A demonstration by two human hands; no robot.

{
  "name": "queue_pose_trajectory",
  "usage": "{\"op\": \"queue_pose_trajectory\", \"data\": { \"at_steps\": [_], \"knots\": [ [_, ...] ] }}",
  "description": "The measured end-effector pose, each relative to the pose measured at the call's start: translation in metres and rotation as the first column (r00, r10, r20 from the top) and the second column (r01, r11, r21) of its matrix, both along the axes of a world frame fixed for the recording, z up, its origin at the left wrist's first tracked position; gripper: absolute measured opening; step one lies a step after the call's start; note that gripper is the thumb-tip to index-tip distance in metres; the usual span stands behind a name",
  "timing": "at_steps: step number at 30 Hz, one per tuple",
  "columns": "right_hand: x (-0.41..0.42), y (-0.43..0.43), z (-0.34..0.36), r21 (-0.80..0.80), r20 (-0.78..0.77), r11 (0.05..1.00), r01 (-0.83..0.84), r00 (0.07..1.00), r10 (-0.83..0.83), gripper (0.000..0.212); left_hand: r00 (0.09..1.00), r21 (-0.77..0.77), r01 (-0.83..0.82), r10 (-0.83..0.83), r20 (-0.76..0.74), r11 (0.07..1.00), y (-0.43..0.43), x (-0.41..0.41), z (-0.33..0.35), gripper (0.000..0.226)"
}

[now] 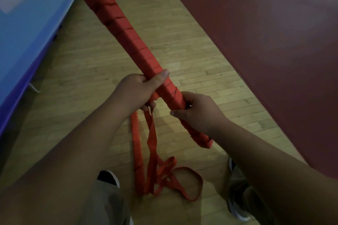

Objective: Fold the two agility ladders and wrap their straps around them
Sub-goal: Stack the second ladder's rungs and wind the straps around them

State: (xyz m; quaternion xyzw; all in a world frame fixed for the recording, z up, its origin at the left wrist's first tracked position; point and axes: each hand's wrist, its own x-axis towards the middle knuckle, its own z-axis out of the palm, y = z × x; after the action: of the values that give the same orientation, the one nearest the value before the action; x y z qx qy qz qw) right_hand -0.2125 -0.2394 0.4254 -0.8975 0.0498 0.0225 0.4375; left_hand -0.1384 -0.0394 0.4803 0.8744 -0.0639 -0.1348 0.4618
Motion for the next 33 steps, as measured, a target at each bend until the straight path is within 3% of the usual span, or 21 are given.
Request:
{"op": "queue_pose_trajectory", "data": {
  "at_steps": [3,7,12,15,20,23,29,33],
  "knots": [
    [0.001,0.003,-0.004,-0.019,-0.033,0.999,-0.041,0.999,0.04,0.039,0.995,0.044,-0.105,0.105,0.003,0.994,-0.005,-0.003,-0.005,0.067],
    [0.004,0.002,0.002,0.005,-0.134,0.994,-0.11,0.985,0.109,0.038,0.997,0.025,-0.082,0.082,-0.005,0.996,-0.006,-0.002,-0.005,0.055],
    [0.006,-0.011,0.017,0.243,-0.237,0.959,-0.145,0.95,0.203,0.037,1.0,-0.036,0.011,-0.011,0.004,0.999,-0.001,0.003,-0.002,0.048],
    [0.004,-0.019,0.025,0.364,-0.225,0.916,-0.171,0.938,0.264,0.03,0.995,-0.096,0.1,-0.097,0.033,0.99,0.0,-0.001,0.005,0.046],
    [-0.001,-0.025,0.04,0.52,-0.191,0.817,-0.249,0.898,0.396,0.035,0.978,-0.201,0.207,-0.206,0.031,0.957,0.002,-0.005,0.011,0.049],
    [0.0,-0.025,0.042,0.5,-0.188,0.837,-0.222,0.916,0.355,0.034,0.98,-0.168,0.198,-0.195,0.031,0.966,0.003,-0.004,0.012,0.052],
    [0.001,-0.017,0.03,0.267,-0.16,0.951,-0.153,0.967,0.2,0.035,0.983,0.102,0.119,-0.131,0.127,0.988,-0.002,-0.009,0.007,0.051],
    [0.005,-0.012,0.026,0.192,-0.096,0.979,-0.071,0.991,0.091,0.038,0.985,0.127,0.056,-0.076,0.152,0.99,-0.001,-0.008,0.01,0.057]
  ]
}}
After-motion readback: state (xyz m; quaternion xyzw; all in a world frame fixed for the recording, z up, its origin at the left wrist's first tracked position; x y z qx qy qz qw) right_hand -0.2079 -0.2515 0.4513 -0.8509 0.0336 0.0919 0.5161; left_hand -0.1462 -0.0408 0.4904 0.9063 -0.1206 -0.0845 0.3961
